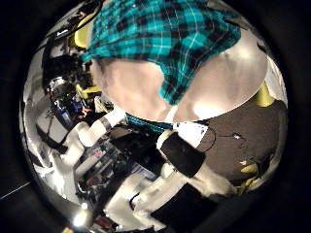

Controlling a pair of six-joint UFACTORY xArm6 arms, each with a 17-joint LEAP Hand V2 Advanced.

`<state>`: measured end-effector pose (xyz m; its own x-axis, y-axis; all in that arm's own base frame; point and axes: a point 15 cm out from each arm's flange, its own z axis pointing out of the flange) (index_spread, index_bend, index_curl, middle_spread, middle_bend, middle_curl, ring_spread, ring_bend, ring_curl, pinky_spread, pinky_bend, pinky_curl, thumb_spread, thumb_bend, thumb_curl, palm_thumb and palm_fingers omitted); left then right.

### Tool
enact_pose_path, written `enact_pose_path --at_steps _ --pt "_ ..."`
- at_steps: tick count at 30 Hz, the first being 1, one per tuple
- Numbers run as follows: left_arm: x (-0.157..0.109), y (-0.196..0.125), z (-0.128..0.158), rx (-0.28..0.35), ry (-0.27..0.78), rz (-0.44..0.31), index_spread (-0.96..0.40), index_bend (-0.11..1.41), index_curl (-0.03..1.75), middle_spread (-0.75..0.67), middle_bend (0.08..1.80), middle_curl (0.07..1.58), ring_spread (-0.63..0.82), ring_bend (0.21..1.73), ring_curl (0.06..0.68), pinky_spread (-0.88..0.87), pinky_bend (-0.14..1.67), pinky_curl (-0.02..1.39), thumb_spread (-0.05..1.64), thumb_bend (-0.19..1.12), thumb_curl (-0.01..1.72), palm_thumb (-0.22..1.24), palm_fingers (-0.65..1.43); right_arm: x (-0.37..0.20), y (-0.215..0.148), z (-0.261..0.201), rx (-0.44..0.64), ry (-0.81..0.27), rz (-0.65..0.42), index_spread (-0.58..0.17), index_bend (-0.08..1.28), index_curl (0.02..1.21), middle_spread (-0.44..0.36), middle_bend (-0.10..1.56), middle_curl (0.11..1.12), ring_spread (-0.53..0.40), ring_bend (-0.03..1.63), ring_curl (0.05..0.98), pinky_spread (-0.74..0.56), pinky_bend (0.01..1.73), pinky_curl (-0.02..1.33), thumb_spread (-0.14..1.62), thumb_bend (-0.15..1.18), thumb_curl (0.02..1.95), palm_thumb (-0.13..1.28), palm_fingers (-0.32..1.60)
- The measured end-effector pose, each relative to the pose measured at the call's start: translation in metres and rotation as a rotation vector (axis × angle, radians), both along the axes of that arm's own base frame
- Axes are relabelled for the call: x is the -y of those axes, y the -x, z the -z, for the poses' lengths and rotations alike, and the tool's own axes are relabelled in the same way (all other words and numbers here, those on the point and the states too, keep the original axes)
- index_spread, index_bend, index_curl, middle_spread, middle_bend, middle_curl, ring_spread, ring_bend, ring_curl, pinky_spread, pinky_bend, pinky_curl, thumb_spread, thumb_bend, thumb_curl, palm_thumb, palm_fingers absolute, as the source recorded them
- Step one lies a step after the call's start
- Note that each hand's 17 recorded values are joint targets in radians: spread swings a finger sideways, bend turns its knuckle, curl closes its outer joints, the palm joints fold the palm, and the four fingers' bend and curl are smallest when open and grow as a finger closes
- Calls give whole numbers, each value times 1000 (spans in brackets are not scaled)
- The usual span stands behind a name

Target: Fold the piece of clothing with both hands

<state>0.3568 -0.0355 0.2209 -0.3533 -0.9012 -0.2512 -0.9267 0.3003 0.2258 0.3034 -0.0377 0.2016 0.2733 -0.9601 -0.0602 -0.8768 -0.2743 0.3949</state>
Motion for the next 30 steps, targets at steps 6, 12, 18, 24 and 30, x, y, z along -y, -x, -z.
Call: enact_pose_path --at_steps 6,12,18,24,30 --pt "1 2 -1 -4 27 -5 -689 351 1029 -599 920 930 -493 1305 521 -652 1107 758 1130 -16 469 758 960 -19 -2 44 57 0 -54 -327 175 309 -32 325 374 34 658 199 234 693 73 1116 -31 325 435 144" --pt "-1 2 -6 -11 25 -9 -711 316 1108 -607 916 952 -489 1316 524 -652 1106 777 1130 -16 475 757 955 -38 -5 59 30 54 -85 -323 173 313 -28 303 369 48 627 202 233 657 95 1078 -22 323 455 169" --pt "-6 3 -9 -18 24 -14 -726 279 1171 -614 904 968 -487 1315 522 -650 1107 789 1131 -16 479 756 960 -33 -14 64 22 130 -108 -309 168 309 -60 322 372 -18 679 213 138 631 95 1059 -6 341 538 311" --pt "-11 7 -14 -30 28 -13 -735 245 1220 -621 889 981 -487 1311 520 -647 1102 797 1131 -16 481 755 967 -28 -22 60 58 201 -124 -386 198 304 -203 528 466 -241 1000 316 -252 969 172 1044 20 392 722 1034" --pt "-10 7 -17 -32 31 -6 -740 215 1258 -628 874 991 -488 1304 518 -647 1091 802 1131 -16 482 755 975 -31 -36 51 131 189 -114 -468 601 535 -283 857 671 -282 1146 455 -292 1192 309 1087 47 442 892 1216"
